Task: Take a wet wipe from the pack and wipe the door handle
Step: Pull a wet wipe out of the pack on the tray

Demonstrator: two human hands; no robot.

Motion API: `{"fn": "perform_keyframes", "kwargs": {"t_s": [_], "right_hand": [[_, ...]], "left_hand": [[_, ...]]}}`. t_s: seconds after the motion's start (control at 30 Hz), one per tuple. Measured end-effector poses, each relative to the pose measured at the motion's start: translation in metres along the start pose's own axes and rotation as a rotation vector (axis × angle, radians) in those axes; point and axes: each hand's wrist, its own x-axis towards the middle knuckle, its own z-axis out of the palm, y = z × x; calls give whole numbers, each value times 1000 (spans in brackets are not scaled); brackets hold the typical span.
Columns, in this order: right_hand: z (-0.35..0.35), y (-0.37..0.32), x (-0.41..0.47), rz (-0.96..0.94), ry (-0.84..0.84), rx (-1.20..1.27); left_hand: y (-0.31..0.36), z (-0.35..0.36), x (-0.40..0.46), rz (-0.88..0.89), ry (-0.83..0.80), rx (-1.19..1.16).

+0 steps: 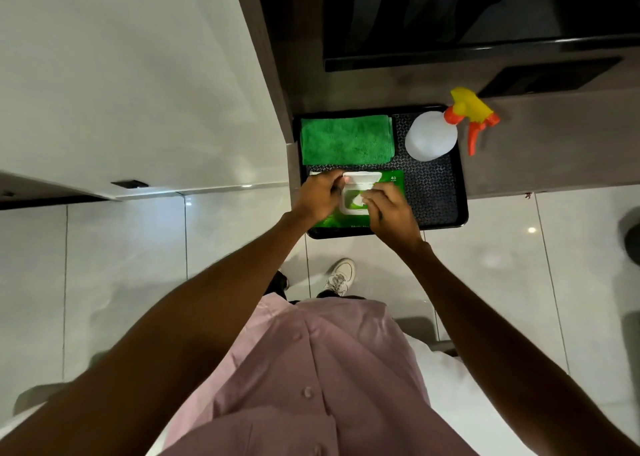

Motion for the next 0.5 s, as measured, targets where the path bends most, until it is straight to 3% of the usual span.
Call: {"fn": "perform_keyframes", "kwargs": {"t_s": [0.07,0.17,0.33,0.5], "right_hand": [[0,-1,5,-63,-157,-21],[3,-2,20,-153,-235,-96],[12,0,28,-11,-464,-202],[16,-6,18,141,-191,-12]], "left_hand": [[2,0,-1,-9,11,23],[5,1,-3,-19,17,41],[8,5,-5,-39,46,46],[8,8,-3,-62,42,70]]}}
